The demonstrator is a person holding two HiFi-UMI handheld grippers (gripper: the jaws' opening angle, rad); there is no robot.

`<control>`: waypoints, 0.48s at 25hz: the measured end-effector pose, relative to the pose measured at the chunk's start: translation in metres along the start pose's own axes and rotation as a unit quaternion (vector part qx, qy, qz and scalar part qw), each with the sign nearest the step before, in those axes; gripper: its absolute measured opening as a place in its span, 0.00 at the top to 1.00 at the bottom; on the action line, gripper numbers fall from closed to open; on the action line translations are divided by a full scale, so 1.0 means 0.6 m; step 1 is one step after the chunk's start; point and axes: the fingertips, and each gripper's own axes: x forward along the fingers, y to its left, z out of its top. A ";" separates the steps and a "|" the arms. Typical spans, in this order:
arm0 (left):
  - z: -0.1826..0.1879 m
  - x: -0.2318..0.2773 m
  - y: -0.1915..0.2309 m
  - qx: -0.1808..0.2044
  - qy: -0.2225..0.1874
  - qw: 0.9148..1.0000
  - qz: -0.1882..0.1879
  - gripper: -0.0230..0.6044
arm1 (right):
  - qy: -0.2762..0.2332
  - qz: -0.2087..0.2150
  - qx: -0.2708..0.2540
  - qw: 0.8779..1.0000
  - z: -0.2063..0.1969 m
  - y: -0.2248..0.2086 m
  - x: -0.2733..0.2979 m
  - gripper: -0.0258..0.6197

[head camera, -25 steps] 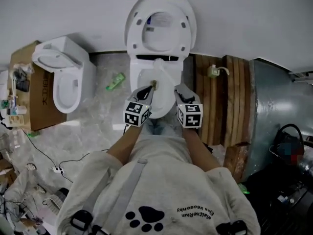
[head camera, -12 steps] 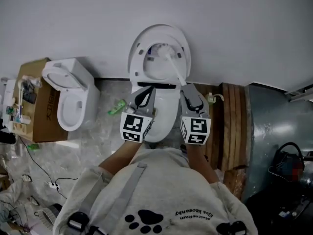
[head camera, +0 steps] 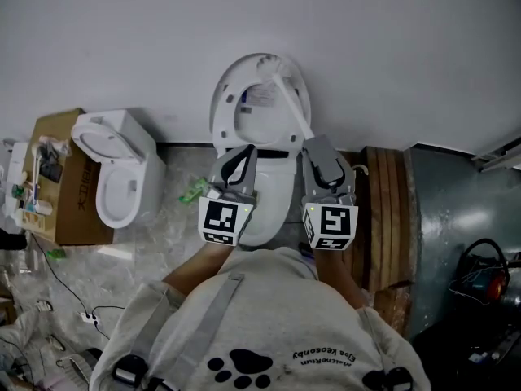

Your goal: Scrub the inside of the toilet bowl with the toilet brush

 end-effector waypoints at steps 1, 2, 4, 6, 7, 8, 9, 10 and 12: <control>0.003 -0.002 -0.004 0.002 -0.002 1.000 0.000 0.97 | -0.001 0.001 -0.001 1.000 0.001 -0.001 -0.003 0.73; 0.007 -0.005 -0.008 0.004 -0.005 1.000 0.000 0.97 | -0.002 0.003 -0.003 1.000 0.002 -0.001 -0.007 0.73; 0.011 -0.014 -0.016 0.006 -0.010 1.000 -0.001 0.97 | -0.002 0.006 -0.006 1.000 0.001 0.001 -0.017 0.73; 0.011 -0.027 -0.025 0.002 -0.012 1.000 0.001 0.97 | 0.000 0.013 -0.010 1.000 -0.002 0.006 -0.029 0.73; 0.010 -0.031 -0.030 0.000 -0.012 1.000 0.002 0.97 | 0.000 0.016 -0.011 1.000 -0.003 0.007 -0.034 0.73; 0.008 -0.035 -0.035 -0.002 -0.013 1.000 0.003 0.97 | 0.000 0.020 -0.012 1.000 -0.005 0.008 -0.039 0.73; 0.006 -0.039 -0.041 -0.003 -0.013 1.000 0.004 0.97 | 0.000 0.022 -0.013 1.000 -0.006 0.008 -0.045 0.73; 0.003 -0.042 -0.048 -0.004 -0.013 1.000 0.005 0.97 | 0.000 0.025 -0.013 1.000 -0.009 0.009 -0.052 0.73; -0.004 -0.049 -0.062 -0.004 -0.013 1.000 0.005 0.97 | 0.001 0.028 -0.014 1.000 -0.017 0.011 -0.064 0.73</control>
